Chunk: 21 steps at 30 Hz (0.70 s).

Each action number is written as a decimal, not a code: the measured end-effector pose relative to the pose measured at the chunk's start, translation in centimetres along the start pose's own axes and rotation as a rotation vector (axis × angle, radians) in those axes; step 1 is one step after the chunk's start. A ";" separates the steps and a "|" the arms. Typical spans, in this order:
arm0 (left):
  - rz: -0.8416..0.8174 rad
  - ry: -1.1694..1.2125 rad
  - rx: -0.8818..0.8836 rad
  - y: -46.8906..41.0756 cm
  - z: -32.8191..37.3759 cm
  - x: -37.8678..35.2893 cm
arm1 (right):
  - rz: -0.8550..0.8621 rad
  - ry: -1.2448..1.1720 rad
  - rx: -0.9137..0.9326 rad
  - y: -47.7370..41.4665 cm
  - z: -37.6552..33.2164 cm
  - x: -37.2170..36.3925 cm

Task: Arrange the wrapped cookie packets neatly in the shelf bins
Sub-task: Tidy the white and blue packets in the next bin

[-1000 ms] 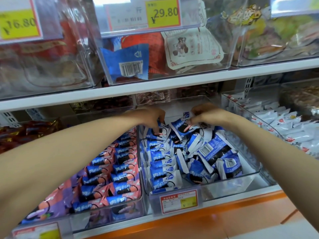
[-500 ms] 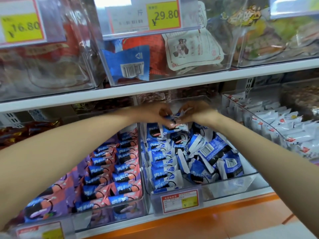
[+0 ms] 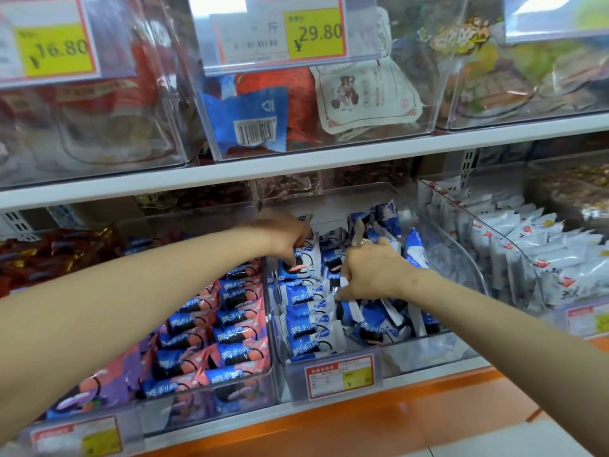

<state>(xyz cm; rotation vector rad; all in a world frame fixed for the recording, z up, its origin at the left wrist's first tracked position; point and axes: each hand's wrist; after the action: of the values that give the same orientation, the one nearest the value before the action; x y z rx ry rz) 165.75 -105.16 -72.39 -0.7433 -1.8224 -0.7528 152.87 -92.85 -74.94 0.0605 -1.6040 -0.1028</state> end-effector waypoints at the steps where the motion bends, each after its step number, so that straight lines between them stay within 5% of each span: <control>1: 0.015 -0.049 -0.005 0.0 0.1 0.0 | 0.008 -0.097 -0.019 0.1 0.3 0.6; 5: 0.061 0.015 -0.007 0.1 0.1 0.3 | 0.030 -0.442 -0.110 0.6 2.3 4.4; 9: 0.224 0.716 -0.073 0.4 0.3 1.7 | 0.072 -0.668 -0.123 1.5 4.6 6.1; 12: 0.087 0.965 -0.178 0.6 1.6 2.7 | 0.169 -0.827 -0.134 1.4 4.9 5.2; 21: 0.031 0.936 -0.099 0.8 2.0 2.8 | 0.309 -1.157 -0.031 0.6 3.7 3.7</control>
<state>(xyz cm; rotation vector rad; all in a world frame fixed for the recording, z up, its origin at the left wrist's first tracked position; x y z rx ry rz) 164.34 -102.74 -70.24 -0.3645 -0.9276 -0.9619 149.05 -92.52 -71.34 -0.3298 -2.7399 0.1053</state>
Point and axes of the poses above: each hand's wrist, its own y-axis away from the middle knuckle, its own x-axis out of the back of the hand, z = x × y, and after that the axes turned 4 degrees about -y, right-handed
